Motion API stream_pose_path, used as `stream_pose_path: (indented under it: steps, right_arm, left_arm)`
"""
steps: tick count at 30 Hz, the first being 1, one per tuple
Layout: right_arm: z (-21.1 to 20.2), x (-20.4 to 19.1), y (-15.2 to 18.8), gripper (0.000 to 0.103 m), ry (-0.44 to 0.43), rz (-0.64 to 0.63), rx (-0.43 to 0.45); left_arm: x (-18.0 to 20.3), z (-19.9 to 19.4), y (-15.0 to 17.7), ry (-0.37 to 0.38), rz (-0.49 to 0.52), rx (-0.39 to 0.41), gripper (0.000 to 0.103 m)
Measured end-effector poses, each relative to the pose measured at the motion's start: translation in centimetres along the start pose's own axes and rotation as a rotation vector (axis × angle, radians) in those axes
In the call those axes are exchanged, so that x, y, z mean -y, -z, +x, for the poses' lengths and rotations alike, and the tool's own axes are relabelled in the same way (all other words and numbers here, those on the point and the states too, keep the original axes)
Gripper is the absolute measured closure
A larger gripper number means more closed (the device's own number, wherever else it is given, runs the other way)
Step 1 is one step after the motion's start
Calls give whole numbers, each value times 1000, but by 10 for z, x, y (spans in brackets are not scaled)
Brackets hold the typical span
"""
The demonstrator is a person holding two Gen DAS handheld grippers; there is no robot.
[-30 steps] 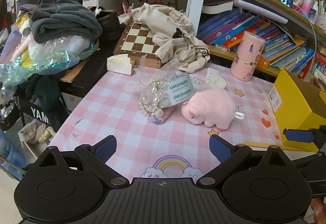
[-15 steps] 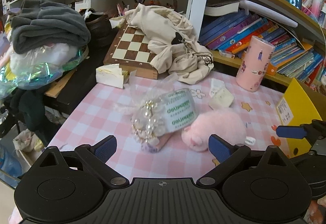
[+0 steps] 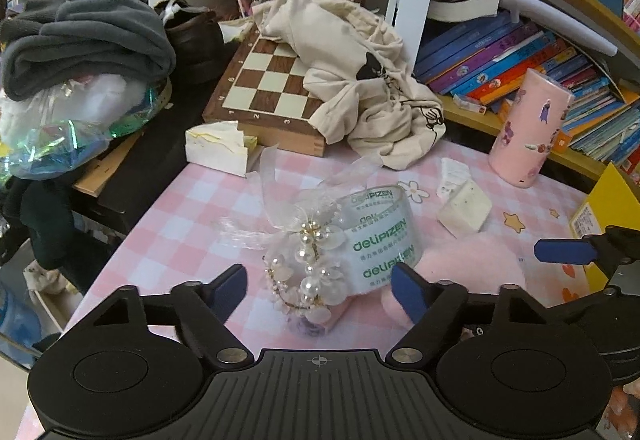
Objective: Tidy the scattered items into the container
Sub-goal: 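Close the left gripper on the pearl ribbon bag while the right gripper grasps the pink pig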
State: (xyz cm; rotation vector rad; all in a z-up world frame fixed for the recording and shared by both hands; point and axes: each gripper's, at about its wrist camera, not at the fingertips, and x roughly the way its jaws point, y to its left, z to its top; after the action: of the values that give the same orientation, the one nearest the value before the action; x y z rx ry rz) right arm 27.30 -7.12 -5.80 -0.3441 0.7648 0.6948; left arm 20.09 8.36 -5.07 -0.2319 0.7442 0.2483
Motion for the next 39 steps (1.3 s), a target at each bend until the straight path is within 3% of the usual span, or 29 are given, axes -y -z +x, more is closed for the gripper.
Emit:
stream_pose_path:
  steps: [10,13,16,18,31,39]
  right_arm:
    - [13,1,0,22,-51,16,-28]
    - [13,0,0,25,-53,16,-29]
    - [11,1,0,34,-54,21,-24]
    - [8,2,0,38,-57,28,-20]
    - [-27,-5,10,48,-49,51,10]
    - [-77,-7,28,49,-4,174,54]
  left_arm:
    - [2,15,0,37,3,-25,46]
    - [2,16,0,52,6,-30,59]
    - [1,16,1,66,8,-31,80]
    - [0,12,1,77,-3,-23,84]
    - [-3,-31,5,102,-13,48,85]
    - [-5,-79,17,133,-20,100,85]
